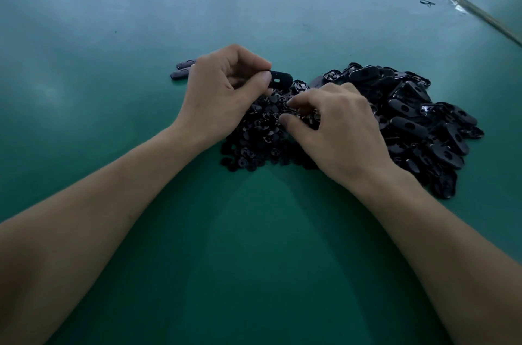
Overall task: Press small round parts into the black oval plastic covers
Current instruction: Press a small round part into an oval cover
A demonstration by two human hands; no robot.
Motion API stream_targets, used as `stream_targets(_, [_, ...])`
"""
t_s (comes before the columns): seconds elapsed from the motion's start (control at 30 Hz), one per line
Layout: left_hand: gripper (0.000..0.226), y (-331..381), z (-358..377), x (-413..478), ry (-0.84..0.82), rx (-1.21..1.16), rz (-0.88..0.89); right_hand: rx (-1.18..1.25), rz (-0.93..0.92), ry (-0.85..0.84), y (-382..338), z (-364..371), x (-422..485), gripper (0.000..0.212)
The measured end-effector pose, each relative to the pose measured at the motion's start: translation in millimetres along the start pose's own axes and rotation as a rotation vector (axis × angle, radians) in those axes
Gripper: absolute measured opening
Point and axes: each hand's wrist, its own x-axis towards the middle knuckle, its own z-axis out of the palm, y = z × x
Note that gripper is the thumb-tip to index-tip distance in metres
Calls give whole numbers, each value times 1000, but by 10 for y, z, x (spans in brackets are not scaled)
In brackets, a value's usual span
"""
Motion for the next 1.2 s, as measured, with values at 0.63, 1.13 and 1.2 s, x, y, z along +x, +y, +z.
stream_targets(0.63, [15,-35,-8,21,-1,-11,-3,29,-35,-24,-12,-8,8,13])
stream_targets(1.13, [15,-28,-4,11,-18,13,-5,-23,-48,-78,-50,5,-9,11])
stream_targets(1.2, [15,-26,-6,9,-18,14,-10,-8,-60,-62,-54,4,-16,8])
